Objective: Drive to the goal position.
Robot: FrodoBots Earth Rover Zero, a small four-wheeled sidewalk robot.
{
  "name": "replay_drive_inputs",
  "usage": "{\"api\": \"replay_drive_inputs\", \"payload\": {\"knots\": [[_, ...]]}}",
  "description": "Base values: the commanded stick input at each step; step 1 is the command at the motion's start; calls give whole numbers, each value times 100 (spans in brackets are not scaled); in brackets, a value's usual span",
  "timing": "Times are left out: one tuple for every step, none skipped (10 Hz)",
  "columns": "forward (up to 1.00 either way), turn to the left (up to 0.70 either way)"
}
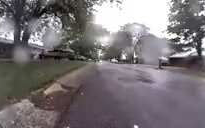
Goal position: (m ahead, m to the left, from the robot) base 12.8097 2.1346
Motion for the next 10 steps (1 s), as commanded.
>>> {"api": "replay_drive_inputs", "payload": {"knots": [[50,-1],[50,-1],[50,-1],[50,-1],[50,-1],[50,-1],[50,-1],[50,-1],[50,-1],[50,-1]]}}
